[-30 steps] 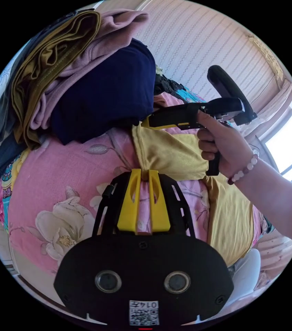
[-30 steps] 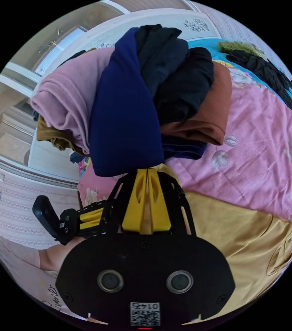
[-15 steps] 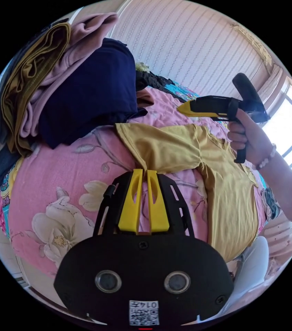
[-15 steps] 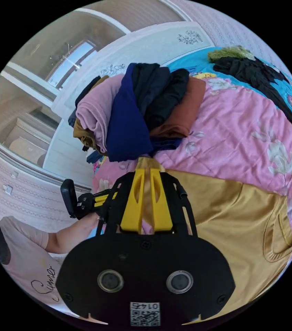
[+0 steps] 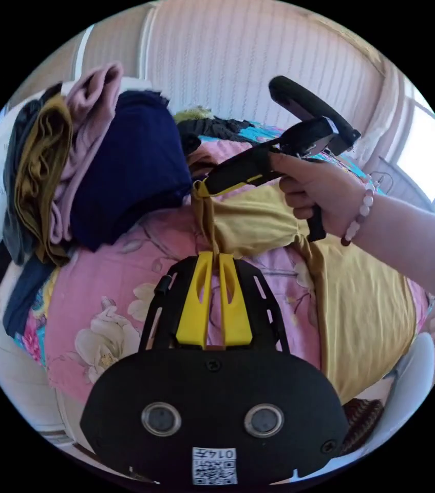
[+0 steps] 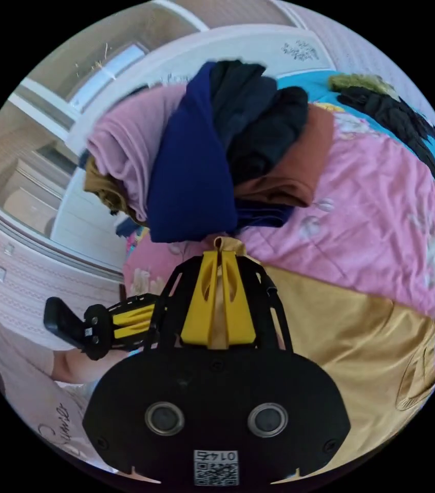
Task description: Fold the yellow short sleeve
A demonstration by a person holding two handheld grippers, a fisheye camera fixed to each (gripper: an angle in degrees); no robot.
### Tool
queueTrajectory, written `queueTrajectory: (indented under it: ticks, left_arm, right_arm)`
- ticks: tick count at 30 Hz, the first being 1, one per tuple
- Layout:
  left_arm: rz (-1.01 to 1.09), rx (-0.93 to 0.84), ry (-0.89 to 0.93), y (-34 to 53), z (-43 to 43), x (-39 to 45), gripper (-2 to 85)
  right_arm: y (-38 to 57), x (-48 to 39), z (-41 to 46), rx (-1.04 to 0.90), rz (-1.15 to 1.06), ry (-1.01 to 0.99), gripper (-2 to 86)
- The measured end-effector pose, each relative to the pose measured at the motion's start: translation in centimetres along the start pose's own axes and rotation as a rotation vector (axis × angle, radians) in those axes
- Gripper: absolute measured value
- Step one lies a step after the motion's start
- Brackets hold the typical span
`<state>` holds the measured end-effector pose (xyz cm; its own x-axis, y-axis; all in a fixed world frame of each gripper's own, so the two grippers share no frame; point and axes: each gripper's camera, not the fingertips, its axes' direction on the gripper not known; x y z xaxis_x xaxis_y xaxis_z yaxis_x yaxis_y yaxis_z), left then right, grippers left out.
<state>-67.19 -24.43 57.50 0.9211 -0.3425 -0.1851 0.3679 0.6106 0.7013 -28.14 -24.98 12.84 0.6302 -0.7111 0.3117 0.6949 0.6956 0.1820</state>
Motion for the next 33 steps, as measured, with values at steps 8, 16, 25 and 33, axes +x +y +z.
queueTrajectory:
  ticks: [8,16,25,33]
  left_arm:
    - [0.277,0.283,0.364,-3.6,-5.1,10.1,-0.2]
    - [0.316,0.151,0.526,-5.1,-3.1,16.8,0.3]
    - [0.240,-0.039,0.394,-7.9,-0.2,17.6,3.7]
    - [0.257,-0.144,0.358,-13.0,2.5,20.9,5.6]
  right_arm:
    - [16.8,6.7,-14.5,0.316,0.169,-0.012,0.3]
    - [28.4,11.4,-16.5,0.360,0.379,0.171,0.4]
    - [34.5,17.1,-14.6,0.269,0.613,0.258,1.4]
    - [22.1,17.2,-9.8,0.179,0.239,0.296,4.8]
